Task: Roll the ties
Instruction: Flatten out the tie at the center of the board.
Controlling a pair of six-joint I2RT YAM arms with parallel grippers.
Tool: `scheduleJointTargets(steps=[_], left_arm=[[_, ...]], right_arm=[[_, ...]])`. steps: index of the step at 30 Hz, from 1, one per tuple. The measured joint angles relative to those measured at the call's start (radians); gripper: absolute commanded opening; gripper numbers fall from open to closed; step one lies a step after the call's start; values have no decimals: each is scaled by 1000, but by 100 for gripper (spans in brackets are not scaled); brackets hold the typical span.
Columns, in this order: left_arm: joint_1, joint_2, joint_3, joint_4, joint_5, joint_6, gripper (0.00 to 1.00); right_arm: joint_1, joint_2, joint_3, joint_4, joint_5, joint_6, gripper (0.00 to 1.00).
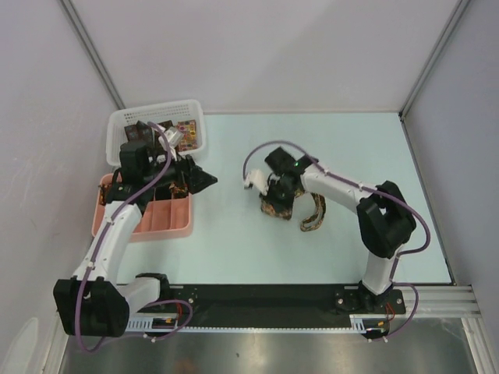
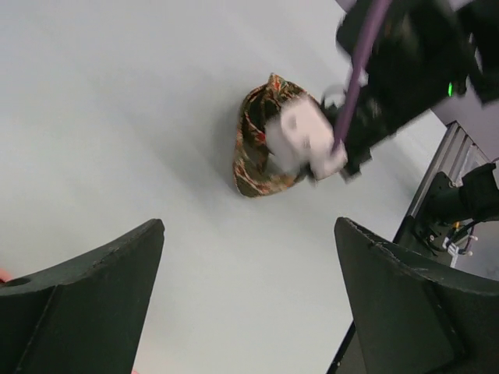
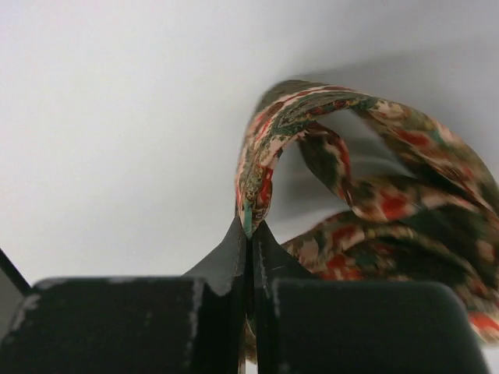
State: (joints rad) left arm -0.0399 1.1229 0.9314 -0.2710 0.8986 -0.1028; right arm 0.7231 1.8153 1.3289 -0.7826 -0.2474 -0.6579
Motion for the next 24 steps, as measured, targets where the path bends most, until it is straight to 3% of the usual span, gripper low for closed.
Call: scheduleJointTargets(steps=[6, 10, 15, 18, 24], left_arm=[[-39, -60, -51, -30, 3, 142, 95], [-279, -5, -50, -81, -125, 328, 96], [-591, 223, 2, -86, -290, 486, 98], [-752, 417, 106, -77, -415, 569, 98], [-898, 713, 380, -26, -552, 654, 100]], right_arm=[[-296, 2, 267, 148, -236, 320, 0], [-513, -10, 263, 275, -347, 558, 0], [-643, -7, 134, 351, -399, 778, 0], [-702, 3, 61, 369, -416, 870, 0], [-855, 4, -35, 400, -424, 974, 0]])
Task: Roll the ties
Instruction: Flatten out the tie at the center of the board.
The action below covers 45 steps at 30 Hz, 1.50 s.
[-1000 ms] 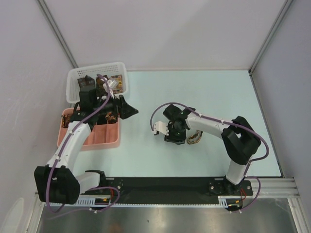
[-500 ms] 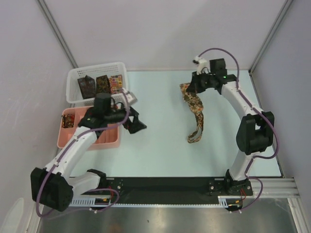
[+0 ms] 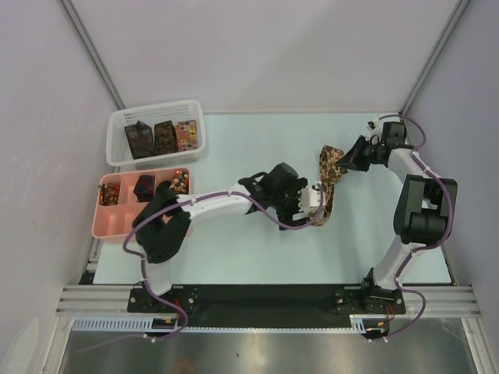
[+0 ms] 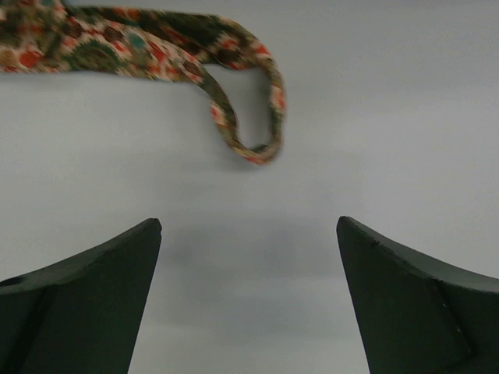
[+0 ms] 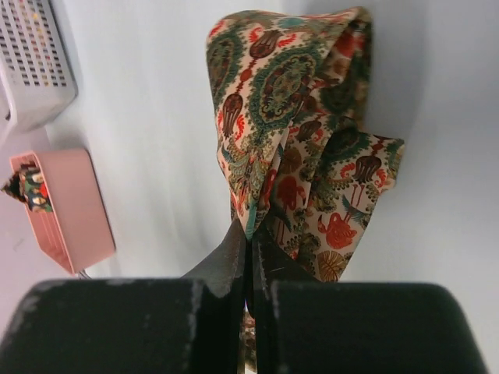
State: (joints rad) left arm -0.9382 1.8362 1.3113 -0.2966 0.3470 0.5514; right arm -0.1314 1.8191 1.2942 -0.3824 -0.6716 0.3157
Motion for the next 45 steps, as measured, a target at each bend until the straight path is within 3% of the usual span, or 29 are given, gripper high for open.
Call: scheduleJointTargets(steps=[5, 14, 19, 21, 22, 23, 25, 28, 31, 34, 36, 39, 41, 45], left_arm=[[-2, 143, 167, 21, -36, 42, 99], [-37, 174, 180, -41, 104, 129, 100], [-89, 185, 173, -18, 89, 127, 98], [-102, 222, 200, -5, 60, 121, 86], [-105, 251, 222, 4, 43, 116, 72], [-105, 278, 238, 16, 27, 109, 41], [-103, 310, 244, 28, -2, 99, 14], [-98, 302, 207, 34, -39, 122, 0], [-80, 194, 68, 27, -54, 187, 0], [-41, 24, -74, -53, -51, 279, 0], [16, -108, -153, -98, -53, 369, 1], [116, -262, -248, -128, -74, 506, 4], [183, -320, -301, -141, -103, 600, 9], [241, -317, -356, -142, -146, 712, 29]], right_arm=[[-39, -24, -17, -3, 0, 16, 0], [-78, -56, -39, 0, -8, 50, 0], [-87, -61, -55, 21, -8, 96, 0], [-87, -63, -55, 32, -10, 118, 0], [-87, -66, -55, 37, -11, 127, 0], [-87, -70, -55, 42, -12, 134, 0], [-90, -81, -55, 48, -16, 147, 0], [-109, -107, -55, 51, -21, 168, 0], [-158, -137, -55, 51, -27, 204, 0], [-219, -159, -60, 51, -28, 243, 8], [-249, -179, -90, 56, -26, 264, 26], [-266, -200, -183, 46, -32, 276, 42], [-265, -188, -231, 3, -37, 252, 62], [-277, -130, -236, -131, -26, 127, 63]])
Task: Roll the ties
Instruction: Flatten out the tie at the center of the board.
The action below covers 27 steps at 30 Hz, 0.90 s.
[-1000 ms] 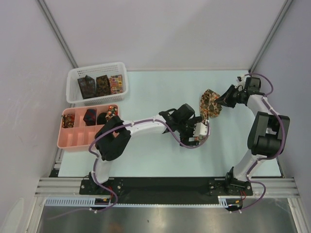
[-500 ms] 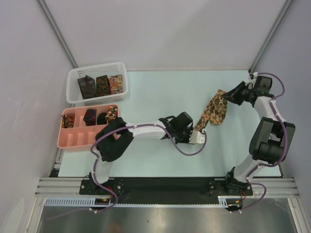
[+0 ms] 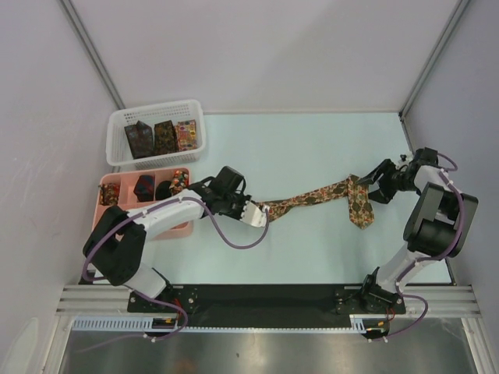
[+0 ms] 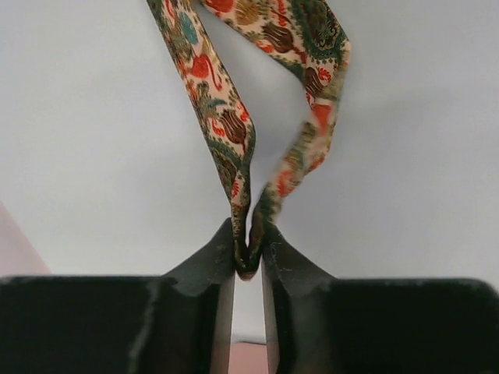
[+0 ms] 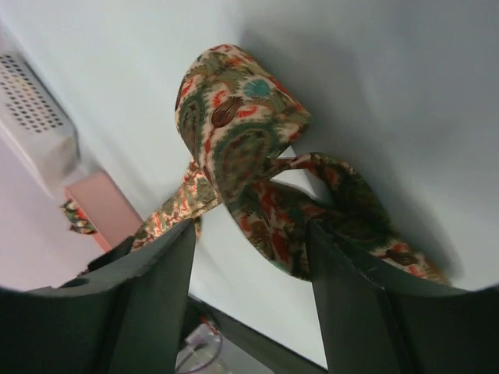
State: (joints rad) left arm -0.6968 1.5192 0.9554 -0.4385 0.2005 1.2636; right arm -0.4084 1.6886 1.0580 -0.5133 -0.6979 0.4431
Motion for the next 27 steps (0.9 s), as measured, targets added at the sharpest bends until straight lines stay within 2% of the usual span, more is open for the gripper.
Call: scheduleJointTargets(steps=[1, 6, 10, 11, 12, 14, 17, 19, 22, 23, 27], left_arm=[[4, 3, -11, 1, -12, 19, 36], [7, 4, -41, 18, -51, 53, 56], [27, 0, -63, 35, -66, 40, 73], [35, -3, -67, 35, -67, 34, 75], [50, -10, -68, 32, -63, 20, 85], [79, -36, -68, 32, -55, -11, 86], [115, -98, -67, 32, -29, -87, 88], [125, -140, -63, 34, -8, -145, 89], [128, -181, -56, 45, 18, -237, 94], [130, -194, -55, 49, 24, -276, 99], [146, -261, -47, 46, 46, -424, 99]], right_arm=[[-7, 24, 34, -60, 8, -56, 63], [-18, 71, 240, -263, 63, -366, 63], [12, -43, 245, -328, 147, -626, 63], [29, -90, 231, -340, 168, -697, 63], [49, -139, 213, -353, 184, -762, 63], [106, -231, 169, -373, 229, -867, 63], [280, -349, 60, -377, 327, -977, 63], [407, -373, -23, -359, 393, -1017, 61], [518, -333, -116, -335, 497, -1030, 60], [538, -303, -136, -327, 536, -1031, 61], [566, -180, -156, -273, 670, -1029, 58]])
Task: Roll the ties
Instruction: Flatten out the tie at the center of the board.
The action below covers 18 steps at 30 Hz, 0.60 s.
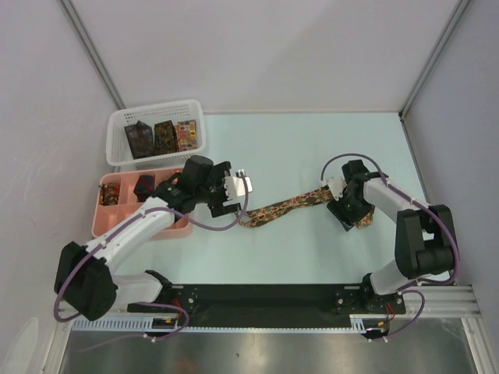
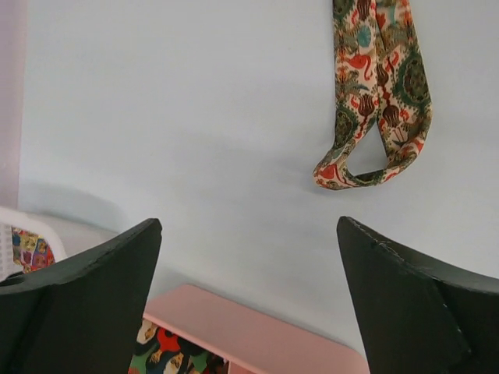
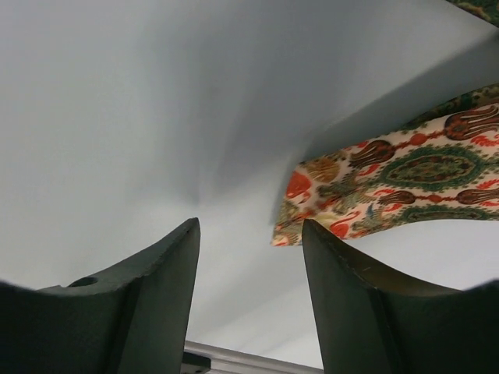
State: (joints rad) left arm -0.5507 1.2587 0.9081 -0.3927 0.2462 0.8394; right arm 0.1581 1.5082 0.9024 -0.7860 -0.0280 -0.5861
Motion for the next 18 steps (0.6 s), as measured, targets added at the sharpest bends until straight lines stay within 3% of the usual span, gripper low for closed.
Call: scheduleJointTargets(steps=[3, 6, 7, 8, 13, 15, 17, 18], left_arm=[[4, -85, -2, -13, 11, -60, 100], [4, -173, -5, -14, 27, -91, 98], [4, -195, -7, -13, 34, -96, 98], [4, -212, -11, -13, 44, -98, 96], [4, -228, -53, -23, 95, -83, 92], [4, -224, -77, -34, 110, -56, 91], [3, -210, -92, -43, 125, -24, 91], [1, -200, -93, -46, 128, -13, 91]], right_arm=[[2, 50, -2, 49, 69, 5, 46], [0, 95, -2, 97, 124, 9, 19], [-5, 109, 10, 85, 127, 15, 1], [-4, 120, 20, 84, 137, 14, 0], [-100, 171, 158, 72, 162, 6, 0], [-194, 177, 248, 64, 163, -5, 0], [-271, 195, 365, 64, 164, -20, 12], [-307, 212, 429, 64, 167, -26, 34]])
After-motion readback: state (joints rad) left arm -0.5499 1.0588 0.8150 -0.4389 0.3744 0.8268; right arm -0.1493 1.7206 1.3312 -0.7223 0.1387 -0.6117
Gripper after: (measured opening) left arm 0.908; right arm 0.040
